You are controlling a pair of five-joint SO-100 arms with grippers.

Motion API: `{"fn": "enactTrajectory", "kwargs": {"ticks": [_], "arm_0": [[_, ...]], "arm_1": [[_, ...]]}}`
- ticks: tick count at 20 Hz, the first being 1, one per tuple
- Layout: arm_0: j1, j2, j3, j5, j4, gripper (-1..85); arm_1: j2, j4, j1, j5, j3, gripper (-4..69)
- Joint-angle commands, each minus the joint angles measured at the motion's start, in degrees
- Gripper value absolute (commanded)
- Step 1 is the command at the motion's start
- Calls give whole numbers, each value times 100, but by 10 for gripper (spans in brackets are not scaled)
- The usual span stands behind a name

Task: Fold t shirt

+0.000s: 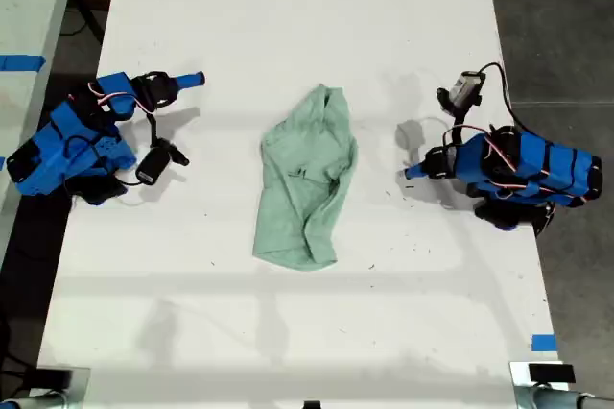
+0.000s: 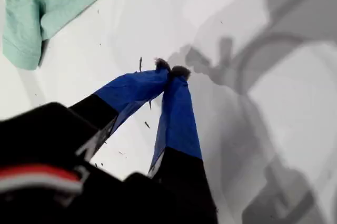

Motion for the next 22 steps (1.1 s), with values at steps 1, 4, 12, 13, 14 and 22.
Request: {"fn": "enactTrajectory", "kwargs": {"ticks": [1,4,12,13,14,22], "arm_0": [[-62,53,149,-105,9,-3],[-62,53,149,-105,9,-3],[-132,53,167,-211,-26,-3],[-149,53,167,-211,-18,-3],[-149,53,167,-211,-18,-3],[-123,53,167,-167,0,-3]], "arm_1": [[70,70,-9,18,237,10],[70,70,-18,0,237,10],[79,53,88,-229,255,11],[79,53,-88,-193,255,11],[79,79,-193,-88,237,11],[79,62,79,-26,237,11]]}}
